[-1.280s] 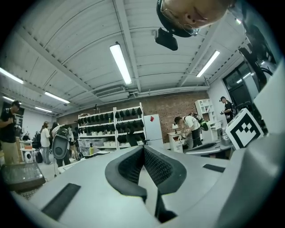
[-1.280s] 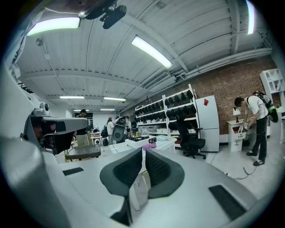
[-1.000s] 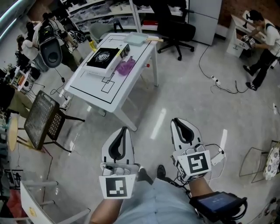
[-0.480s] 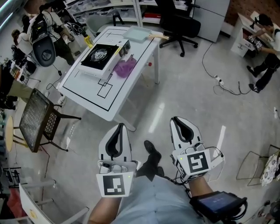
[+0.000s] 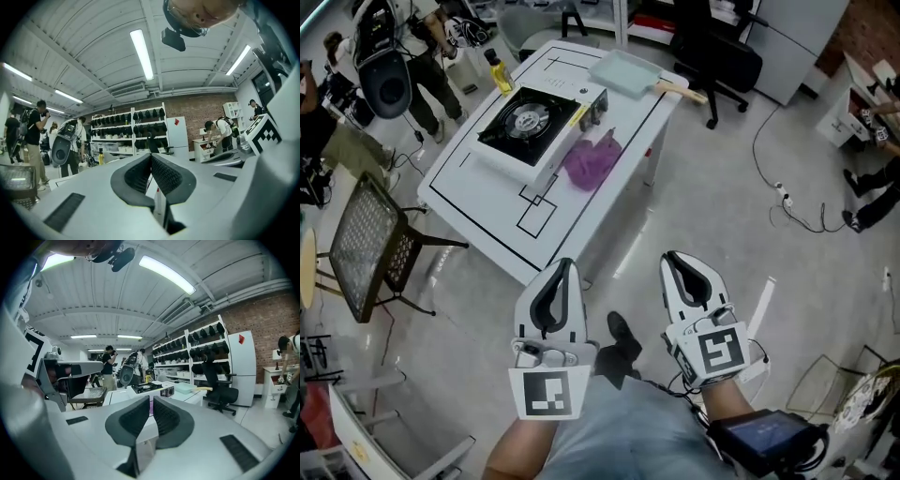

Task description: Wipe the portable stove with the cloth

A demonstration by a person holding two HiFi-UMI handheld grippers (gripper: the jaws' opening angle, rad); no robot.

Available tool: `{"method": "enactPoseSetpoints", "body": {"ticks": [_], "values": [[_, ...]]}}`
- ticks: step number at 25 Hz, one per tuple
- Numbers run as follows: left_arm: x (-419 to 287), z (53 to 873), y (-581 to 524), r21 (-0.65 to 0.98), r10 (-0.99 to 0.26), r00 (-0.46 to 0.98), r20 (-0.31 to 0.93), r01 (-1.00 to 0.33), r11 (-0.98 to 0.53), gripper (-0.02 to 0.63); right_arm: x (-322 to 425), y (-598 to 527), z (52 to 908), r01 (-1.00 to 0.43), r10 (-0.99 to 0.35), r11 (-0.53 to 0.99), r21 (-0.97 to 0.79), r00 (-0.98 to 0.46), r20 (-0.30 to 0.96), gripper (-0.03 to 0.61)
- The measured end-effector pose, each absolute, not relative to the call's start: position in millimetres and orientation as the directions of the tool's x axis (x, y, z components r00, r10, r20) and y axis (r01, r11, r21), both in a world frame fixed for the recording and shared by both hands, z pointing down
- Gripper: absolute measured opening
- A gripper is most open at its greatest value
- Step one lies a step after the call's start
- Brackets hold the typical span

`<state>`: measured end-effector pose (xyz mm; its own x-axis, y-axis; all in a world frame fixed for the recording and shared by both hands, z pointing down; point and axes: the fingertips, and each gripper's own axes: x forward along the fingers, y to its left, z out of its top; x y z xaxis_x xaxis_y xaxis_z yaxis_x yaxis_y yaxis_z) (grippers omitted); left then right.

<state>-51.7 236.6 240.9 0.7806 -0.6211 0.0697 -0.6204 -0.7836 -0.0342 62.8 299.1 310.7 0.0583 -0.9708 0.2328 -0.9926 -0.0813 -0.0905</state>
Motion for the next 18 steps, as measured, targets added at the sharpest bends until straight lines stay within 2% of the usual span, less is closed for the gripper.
{"method": "enactPoseSetpoints", "body": {"ticks": [8,18], "values": [[-47,215,162,-0.040,-0.690,0.724,0.000,-0.689,-0.723,0.018,76,206,280,-0.999,-0.985,0.028,-0.041,-0.034,0.168,0.054],[-41,194,130,-0.080,-0.763,0.645,-0.040,-0.763,-0.641,0.018,91,154,255,-0.987,-0.982,0.161,-0.007,-0.161,0.099,0.055]]}}
